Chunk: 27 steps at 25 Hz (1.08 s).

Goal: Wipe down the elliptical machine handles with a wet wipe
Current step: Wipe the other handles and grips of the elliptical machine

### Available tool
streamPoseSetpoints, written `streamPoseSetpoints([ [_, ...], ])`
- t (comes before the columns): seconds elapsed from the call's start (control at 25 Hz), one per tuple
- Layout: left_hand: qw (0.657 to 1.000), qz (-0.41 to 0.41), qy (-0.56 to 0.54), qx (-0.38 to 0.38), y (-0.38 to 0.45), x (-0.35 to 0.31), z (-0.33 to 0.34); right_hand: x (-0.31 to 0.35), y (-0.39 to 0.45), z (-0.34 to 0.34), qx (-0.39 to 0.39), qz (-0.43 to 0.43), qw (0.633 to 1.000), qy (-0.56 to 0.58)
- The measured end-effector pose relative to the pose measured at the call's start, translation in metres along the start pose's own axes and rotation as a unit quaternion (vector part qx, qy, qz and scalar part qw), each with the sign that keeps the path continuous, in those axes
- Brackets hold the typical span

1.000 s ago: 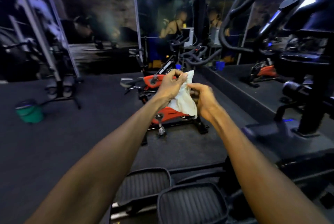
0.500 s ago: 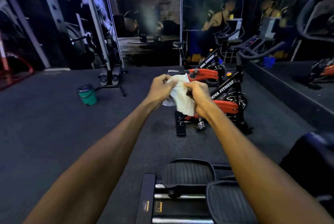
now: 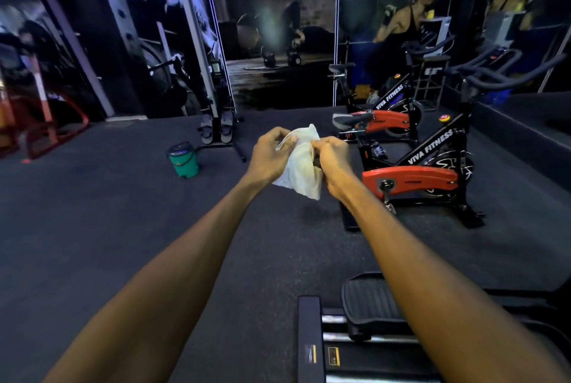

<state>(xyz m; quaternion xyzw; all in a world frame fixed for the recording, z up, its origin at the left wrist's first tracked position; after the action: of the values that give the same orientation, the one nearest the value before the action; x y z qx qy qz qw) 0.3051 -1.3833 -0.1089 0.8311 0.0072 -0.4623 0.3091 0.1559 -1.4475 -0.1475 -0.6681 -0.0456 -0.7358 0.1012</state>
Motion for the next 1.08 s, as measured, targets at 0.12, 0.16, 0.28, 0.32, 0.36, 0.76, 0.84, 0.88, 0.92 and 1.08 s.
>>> streamPoseSetpoints([
  [0.12, 0.999, -0.009, 0.020, -0.027, 0.024, 0.036, -0.030, -0.001, 0.025, 0.039, 0.007, -0.012, 0.999, -0.030],
  [0.16, 0.999, -0.007, 0.026, -0.031, 0.035, 0.047, -0.038, -0.003, 0.036, 0.052, 0.018, -0.012, 0.999, -0.032],
  [0.28, 0.999, 0.008, 0.020, -0.029, 0.078, 0.081, -0.052, -0.014, 0.072, 0.090, 0.076, -0.005, 0.996, -0.038],
  [0.32, 1.000, 0.012, 0.016, -0.022, 0.093, 0.093, -0.053, -0.018, 0.084, 0.100, 0.093, -0.001, 0.995, -0.042],
  [0.36, 1.000, 0.017, 0.017, -0.012, 0.114, 0.106, -0.052, -0.018, 0.100, 0.110, 0.102, 0.000, 0.994, -0.046],
  [0.76, 0.989, 0.057, -0.065, 0.119, 0.325, 0.166, 0.018, 0.024, 0.287, 0.117, -0.083, -0.027, 0.996, 0.007],
  [0.84, 0.984, 0.063, -0.094, 0.137, 0.359, 0.173, 0.045, 0.030, 0.316, 0.102, -0.128, -0.035, 0.991, 0.006],
  [0.88, 0.981, 0.072, -0.104, 0.149, 0.377, 0.175, 0.062, 0.033, 0.334, 0.091, -0.153, -0.043, 0.987, 0.005],
  [0.92, 0.978, 0.083, -0.111, 0.157, 0.392, 0.175, 0.076, 0.037, 0.349, 0.082, -0.169, -0.048, 0.984, -0.002],
  [1.08, 0.960, 0.140, -0.127, 0.208, 0.455, 0.177, 0.147, 0.054, 0.399, 0.044, -0.250, -0.061, 0.966, -0.016],
])
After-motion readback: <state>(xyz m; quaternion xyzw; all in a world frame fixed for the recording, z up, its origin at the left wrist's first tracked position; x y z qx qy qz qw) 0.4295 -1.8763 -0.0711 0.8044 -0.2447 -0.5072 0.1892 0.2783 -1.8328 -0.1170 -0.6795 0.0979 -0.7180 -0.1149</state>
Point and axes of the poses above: each hand's wrist, its own y-axis towards the middle knuckle, its own z-axis out of the palm, x = y × z, the point moved 10 cm from there along y, towards the middle knuckle, and after that the axes turned 6 degrees about z, right-handed, at the moved point
